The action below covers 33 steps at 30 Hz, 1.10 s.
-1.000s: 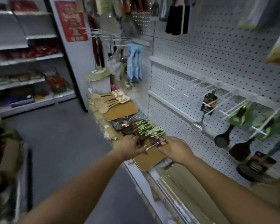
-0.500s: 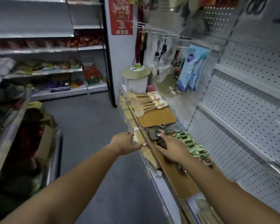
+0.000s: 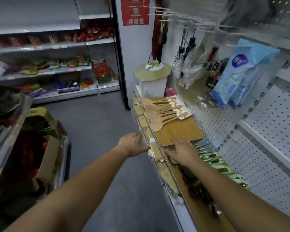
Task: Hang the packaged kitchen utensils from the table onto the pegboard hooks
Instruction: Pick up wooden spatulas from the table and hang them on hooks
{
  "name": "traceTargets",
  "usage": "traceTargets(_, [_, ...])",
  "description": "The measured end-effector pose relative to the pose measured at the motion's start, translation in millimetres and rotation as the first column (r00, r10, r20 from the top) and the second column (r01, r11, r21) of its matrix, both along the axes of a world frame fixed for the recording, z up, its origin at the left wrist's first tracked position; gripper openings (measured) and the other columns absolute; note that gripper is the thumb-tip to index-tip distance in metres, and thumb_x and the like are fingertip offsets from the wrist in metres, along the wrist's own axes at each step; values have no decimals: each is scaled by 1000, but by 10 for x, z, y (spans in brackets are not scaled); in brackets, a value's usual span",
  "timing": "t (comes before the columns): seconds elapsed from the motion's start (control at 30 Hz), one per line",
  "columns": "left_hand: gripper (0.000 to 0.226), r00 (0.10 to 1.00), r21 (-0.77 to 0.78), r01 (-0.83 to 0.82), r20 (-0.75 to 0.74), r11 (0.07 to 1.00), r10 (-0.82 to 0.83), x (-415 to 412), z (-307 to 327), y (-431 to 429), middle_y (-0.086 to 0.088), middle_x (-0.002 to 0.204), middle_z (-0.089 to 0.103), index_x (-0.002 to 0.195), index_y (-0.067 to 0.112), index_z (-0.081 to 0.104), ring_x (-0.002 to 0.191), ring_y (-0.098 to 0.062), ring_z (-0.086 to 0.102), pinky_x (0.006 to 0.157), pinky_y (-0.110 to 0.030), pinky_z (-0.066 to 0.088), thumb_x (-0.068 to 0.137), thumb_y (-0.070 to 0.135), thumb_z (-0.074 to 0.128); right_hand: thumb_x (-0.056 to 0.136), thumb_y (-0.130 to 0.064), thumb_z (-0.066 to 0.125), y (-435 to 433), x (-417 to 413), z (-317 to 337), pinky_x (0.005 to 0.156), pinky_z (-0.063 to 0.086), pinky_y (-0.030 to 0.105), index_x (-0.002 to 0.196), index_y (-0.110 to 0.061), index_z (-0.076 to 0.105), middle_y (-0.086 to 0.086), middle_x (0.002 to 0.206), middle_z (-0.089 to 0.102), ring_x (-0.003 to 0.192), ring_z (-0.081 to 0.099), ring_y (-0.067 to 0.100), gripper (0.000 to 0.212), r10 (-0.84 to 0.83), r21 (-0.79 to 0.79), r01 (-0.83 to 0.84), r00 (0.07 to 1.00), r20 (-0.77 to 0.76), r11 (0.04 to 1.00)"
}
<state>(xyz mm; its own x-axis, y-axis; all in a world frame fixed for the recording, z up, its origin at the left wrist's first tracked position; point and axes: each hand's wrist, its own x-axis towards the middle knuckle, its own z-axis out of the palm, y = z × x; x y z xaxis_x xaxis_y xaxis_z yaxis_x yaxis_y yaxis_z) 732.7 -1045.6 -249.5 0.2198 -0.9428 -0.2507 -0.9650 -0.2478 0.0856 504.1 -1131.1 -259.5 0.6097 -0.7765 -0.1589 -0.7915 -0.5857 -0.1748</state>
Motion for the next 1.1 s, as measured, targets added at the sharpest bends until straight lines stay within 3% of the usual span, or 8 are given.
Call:
traceTargets(0.1, [91,1000,17,1,9,1000,-1,216,14,-394,-4,148,44,148,16,37,133,-24,44,105,-41,43,83,80,36,94,-70,40,-404,245,-20,109,39,39,148,-15,42,7,145,53,131,50,25,76,15,15,-15,1000,-10,1000])
traceTargets(0.37, [89,1000,56,20,-11,998,-19,921,-177,-1337,-5,148,45,146,16,38,134,-25,44,106,-42,42,83,79,36,94,-69,40,-1363,1007,-129,109,36,38,146,-15,42,6,143,53,130,49,25,75,-30,31,31,999,-39,999])
traceTargets(0.67, [86,973,-13,219,-68,976,-219,1911,-526,-2508,-3,155,35,149,16,33,140,-23,37,109,-39,36,87,75,37,93,-73,36,-2206,1850,-343,116,28,38,152,-16,36,7,150,49,137,44,24,82,-224,32,227,973,-61,973])
traceTargets(0.83, [84,927,18,363,-106,931,-360,2272,-656,-3147,-3,160,27,153,16,27,146,-22,27,114,-39,29,90,71,37,92,-74,35,-2467,2186,-502,117,28,38,150,-17,39,6,151,48,138,44,25,81,-388,82,391,920,-50,917])
traceTargets(1.1, [84,835,73,546,-133,835,-534,2188,-1091,-4127,-4,156,34,150,15,32,142,-24,33,112,-40,33,88,72,41,93,-75,31,-2820,2087,-1093,119,29,40,152,-15,35,8,157,41,143,38,26,84,-605,176,607,793,-71,775])
